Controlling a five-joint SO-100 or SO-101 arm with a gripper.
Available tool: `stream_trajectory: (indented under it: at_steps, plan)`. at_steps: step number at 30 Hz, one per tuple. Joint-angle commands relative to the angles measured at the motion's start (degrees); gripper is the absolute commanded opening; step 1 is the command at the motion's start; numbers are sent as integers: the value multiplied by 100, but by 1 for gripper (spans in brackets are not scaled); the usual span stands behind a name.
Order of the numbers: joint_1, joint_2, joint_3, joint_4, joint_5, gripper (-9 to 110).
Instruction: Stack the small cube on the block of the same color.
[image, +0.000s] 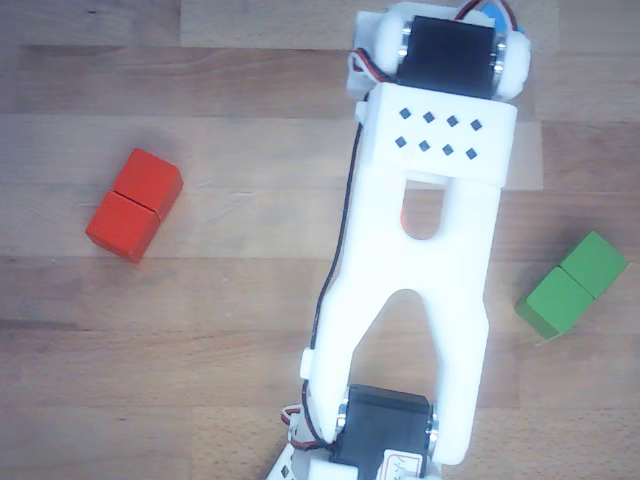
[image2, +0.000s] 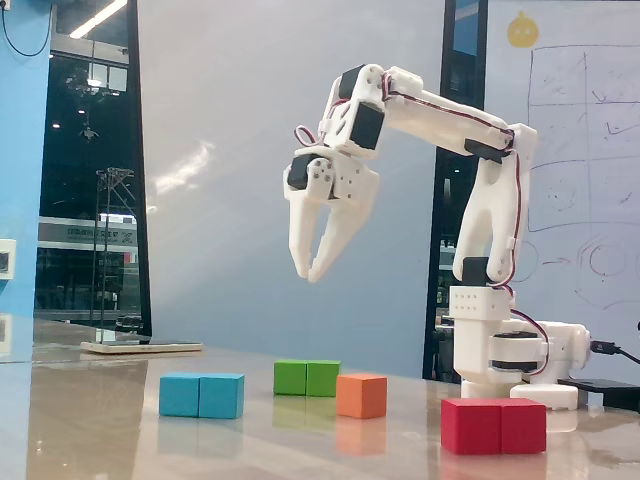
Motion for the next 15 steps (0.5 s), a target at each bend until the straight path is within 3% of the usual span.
stream_trajectory:
  at_steps: [1,8,15]
  plan:
    - [-290,483,-483,-79,0,0]
    - [-1046,1714,1107,-158,70,0]
    - [-993,3568,3911,-1837,-9,0]
